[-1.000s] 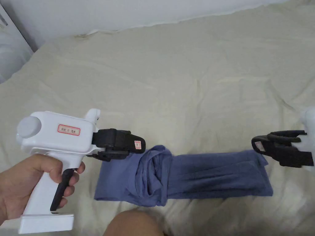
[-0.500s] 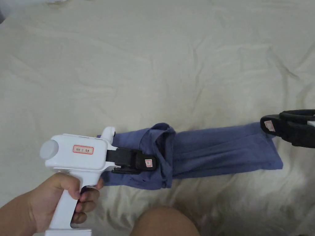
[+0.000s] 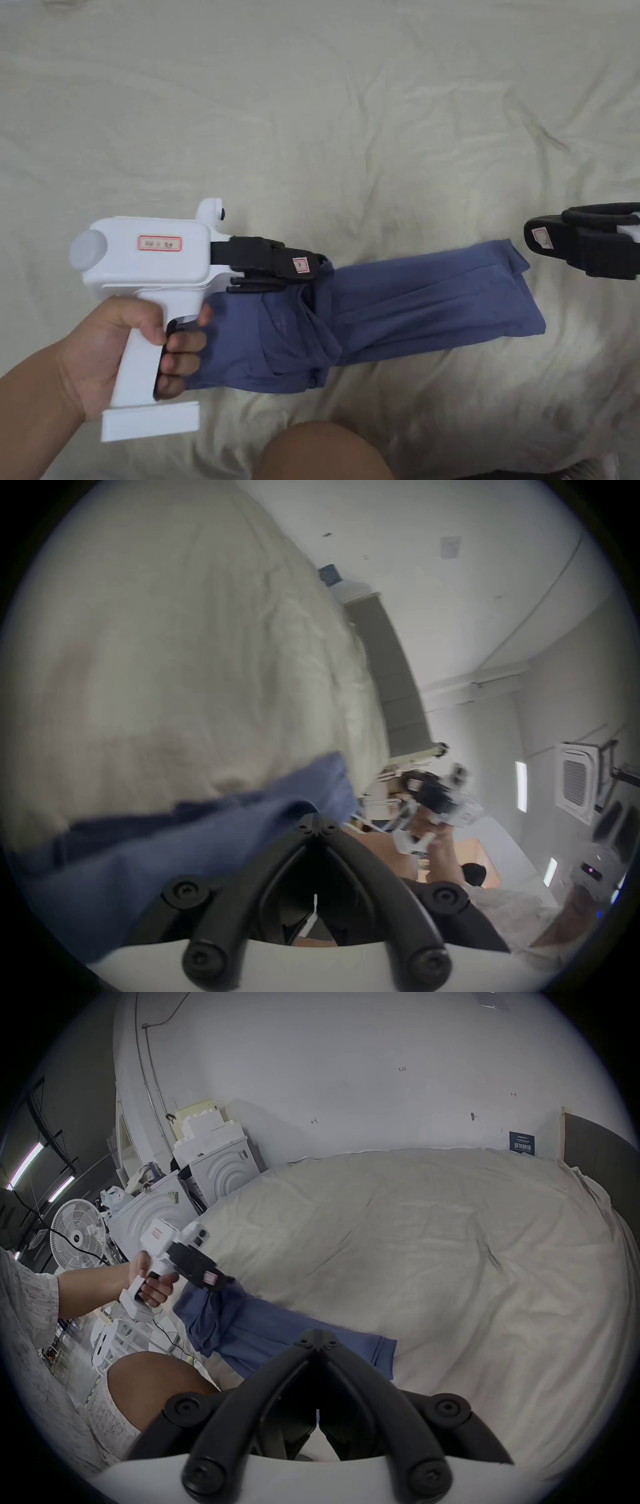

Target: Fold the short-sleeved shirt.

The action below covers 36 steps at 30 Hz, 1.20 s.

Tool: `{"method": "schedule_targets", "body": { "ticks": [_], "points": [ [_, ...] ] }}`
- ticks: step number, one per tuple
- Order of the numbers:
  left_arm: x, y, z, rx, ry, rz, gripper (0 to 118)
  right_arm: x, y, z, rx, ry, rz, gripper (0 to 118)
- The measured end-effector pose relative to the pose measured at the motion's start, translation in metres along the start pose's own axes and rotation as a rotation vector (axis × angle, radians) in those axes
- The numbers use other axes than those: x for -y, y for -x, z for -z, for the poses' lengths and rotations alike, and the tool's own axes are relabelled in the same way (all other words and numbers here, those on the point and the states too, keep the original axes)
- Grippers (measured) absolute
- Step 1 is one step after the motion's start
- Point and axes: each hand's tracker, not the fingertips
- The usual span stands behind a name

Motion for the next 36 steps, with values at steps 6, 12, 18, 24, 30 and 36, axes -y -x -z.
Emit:
{"method": "schedule_targets", "body": {
  "ticks": [6, 12, 18, 24, 30, 36],
  "points": [
    [-0.021, -0.007, 0.052, -0.138, 0.068, 0.0, 0, -0.003, 0.003, -0.002, -0.004, -0.033, 0.013, 0],
    [-0.018, -0.038, -0.039, -0.096, -0.042, 0.123, 0, -0.009, 0.012, -0.008, -0.017, -0.036, -0.002, 0],
    [0.053, 0.02, -0.157, -0.231, -0.145, 0.07, 0, -0.018, 0.029, 0.002, -0.054, -0.026, -0.053, 0],
    [0.102, 0.068, -0.188, -0.11, -0.215, -0.124, 99, -0.017, 0.05, 0.019, -0.088, -0.019, -0.051, 0],
    [0.082, 0.101, -0.163, 0.022, -0.138, -0.139, 103, -0.016, 0.055, 0.023, -0.074, 0.027, -0.068, 0],
    [0.055, 0.111, -0.121, 0.201, -0.092, -0.133, 103, -0.019, 0.044, 0.023, -0.034, 0.041, -0.047, 0]
  ]
}}
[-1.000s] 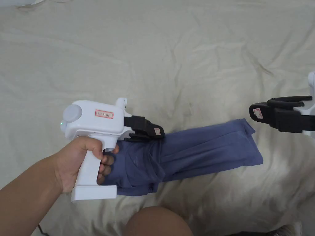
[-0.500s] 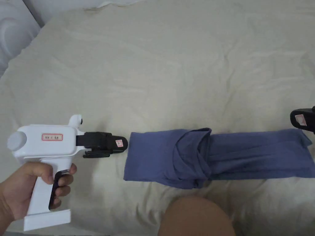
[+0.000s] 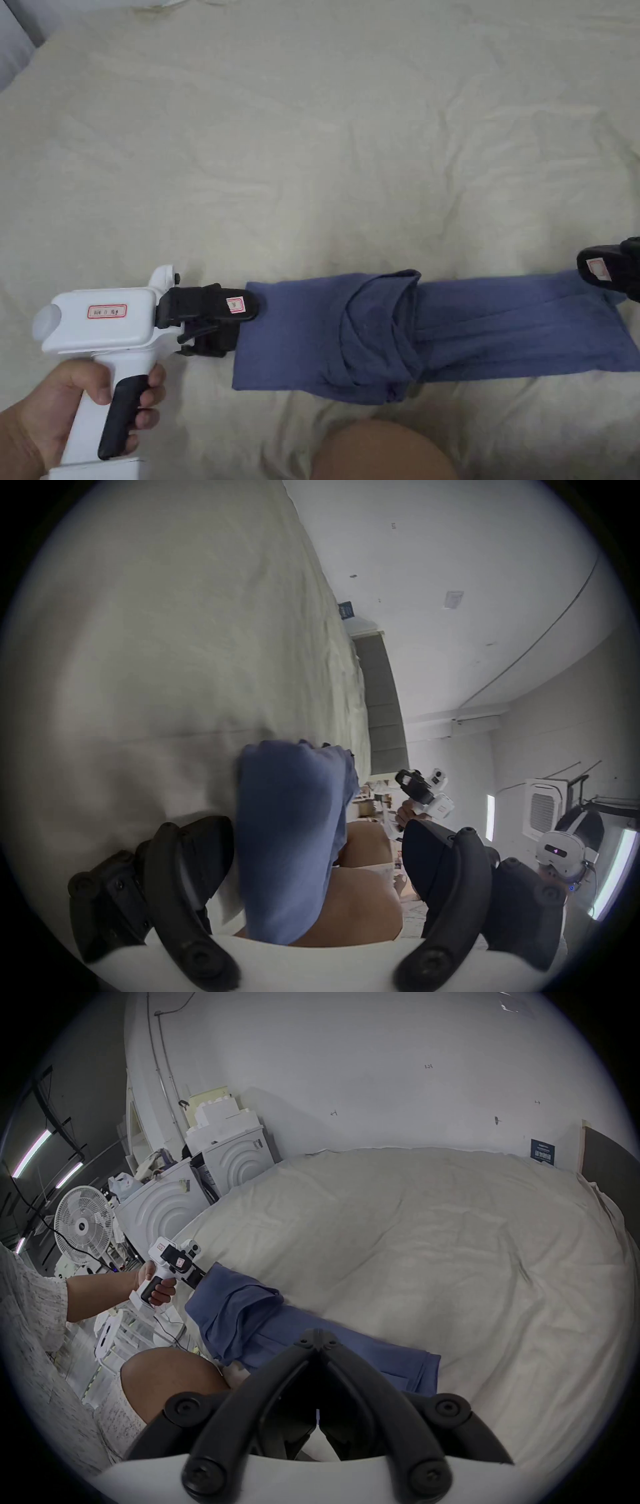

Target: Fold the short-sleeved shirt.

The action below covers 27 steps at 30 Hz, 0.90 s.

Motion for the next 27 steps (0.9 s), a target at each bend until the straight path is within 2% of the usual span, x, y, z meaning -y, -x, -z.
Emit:
{"method": "schedule_targets", "body": {
  "ticks": [4, 12, 13, 14, 15, 16, 17, 19, 21, 24, 26, 27],
  "points": [
    [-0.009, 0.001, 0.02, 0.021, 0.093, 0.03, 103, 0.0, -0.005, 0.006, 0.016, 0.014, 0.007, 0],
    [-0.002, -0.01, 0.022, -0.021, 0.085, 0.026, 101, 0.001, -0.006, 0.023, 0.008, 0.007, 0.031, 0],
    [-0.003, -0.012, 0.025, -0.06, 0.09, 0.047, 96, 0.001, -0.005, 0.025, 0.003, 0.007, 0.031, 0],
    [-0.003, -0.014, 0.024, -0.09, 0.089, 0.053, 84, 0.001, -0.003, 0.025, 0.0, 0.006, 0.029, 0],
    [-0.002, -0.017, 0.023, -0.163, 0.083, 0.082, 49, 0.0, -0.001, 0.025, -0.003, 0.005, 0.024, 0],
    [-0.001, -0.019, 0.022, -0.265, 0.068, 0.121, 21, 0.0, -0.001, 0.025, -0.006, 0.002, 0.018, 0],
    [-0.001, -0.014, 0.023, -0.343, 0.073, 0.13, 21, -0.001, 0.0, 0.024, -0.006, -0.002, 0.018, 0],
    [0.0, -0.012, 0.018, -0.242, 0.069, 0.062, 21, -0.003, 0.001, 0.021, -0.007, -0.017, 0.025, 0],
    [0.001, -0.021, 0.021, -0.316, 0.074, 0.126, 21, -0.005, 0.003, 0.016, -0.002, -0.026, 0.022, 0],
    [-0.001, -0.026, 0.015, -0.326, 0.081, 0.109, 21, -0.005, 0.003, 0.009, 0.005, -0.036, 0.018, 0],
    [-0.004, -0.037, 0.004, -0.381, 0.07, 0.162, 21, -0.006, 0.002, 0.005, 0.008, -0.042, 0.017, 0],
    [-0.006, -0.038, -0.006, -0.37, 0.068, 0.125, 21, -0.006, 0.002, 0.002, 0.009, -0.047, 0.017, 0]
  ]
}}
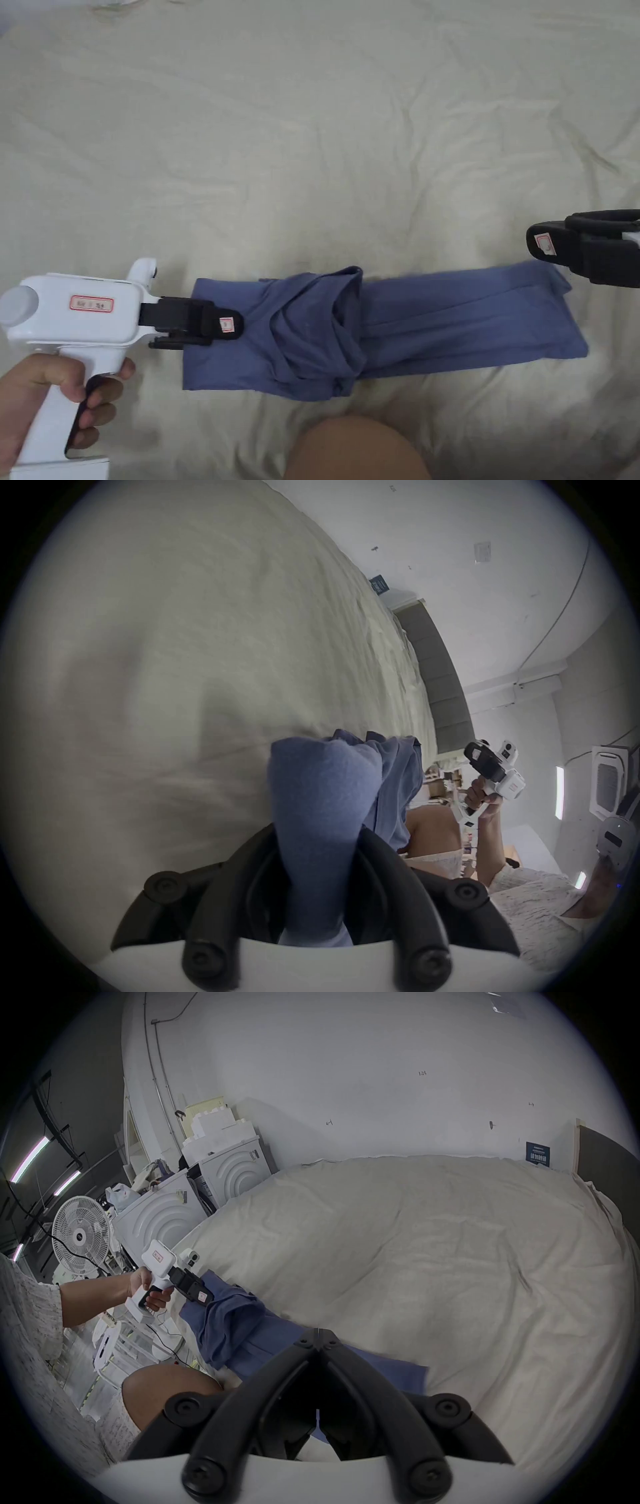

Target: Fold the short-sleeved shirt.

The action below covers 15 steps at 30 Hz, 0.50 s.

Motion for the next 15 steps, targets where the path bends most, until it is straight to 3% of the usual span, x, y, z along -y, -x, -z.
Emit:
{"method": "schedule_targets", "body": {
  "ticks": [8, 15],
  "points": [
    [0.002, 0.016, -0.103, -0.293, -0.085, -0.09, 21, 0.0, 0.0, -0.004, -0.035, -0.048, 0.002, 0],
    [-0.006, -0.105, -0.094, -0.435, -0.115, -0.055, 21, 0.005, -0.009, -0.006, -0.078, -0.098, 0.032, 0]
  ]
}}
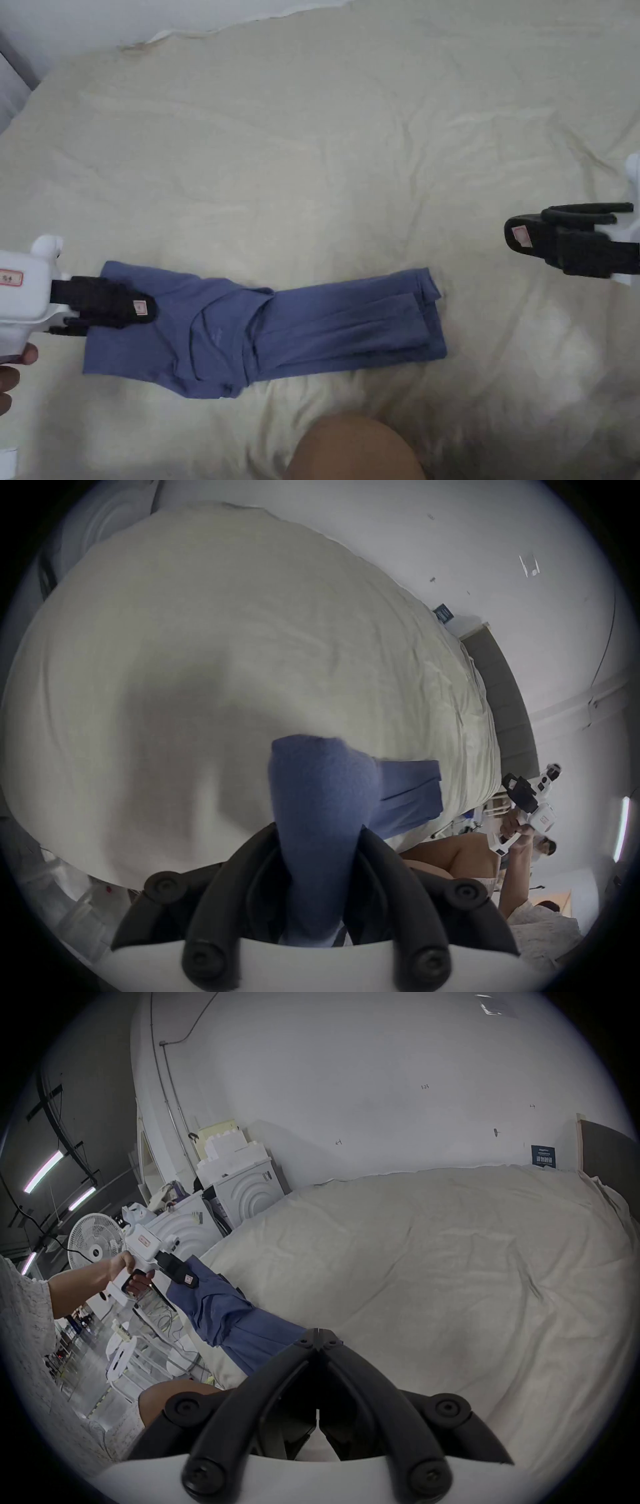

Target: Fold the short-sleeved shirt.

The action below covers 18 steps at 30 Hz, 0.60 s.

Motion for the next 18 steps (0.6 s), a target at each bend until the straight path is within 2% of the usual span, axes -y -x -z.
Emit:
{"method": "schedule_targets", "body": {
  "ticks": [2, 5, 7, 8, 11, 18],
  "points": [
    [-0.004, -0.042, 0.004, -0.046, -0.002, 0.064, 21, 0.003, -0.005, -0.003, -0.012, -0.008, 0.017, 0],
    [-0.013, -0.092, 0.03, -0.051, 0.002, 0.04, 21, 0.009, -0.011, -0.014, -0.012, -0.029, 0.029, 0],
    [-0.018, -0.119, 0.057, -0.039, 0.047, 0.137, 21, 0.012, -0.015, -0.023, -0.014, -0.048, 0.049, 0],
    [-0.019, -0.132, 0.073, -0.034, 0.074, 0.135, 21, 0.013, -0.018, -0.027, -0.013, -0.051, 0.058, 0],
    [-0.016, -0.168, 0.117, -0.061, 0.134, 0.162, 21, 0.014, -0.022, -0.043, 0.015, -0.054, 0.036, 0],
    [-0.006, -0.226, 0.196, -0.094, 0.226, 0.231, 21, 0.019, -0.038, -0.077, 0.041, -0.093, 0.069, 0]
  ]
}}
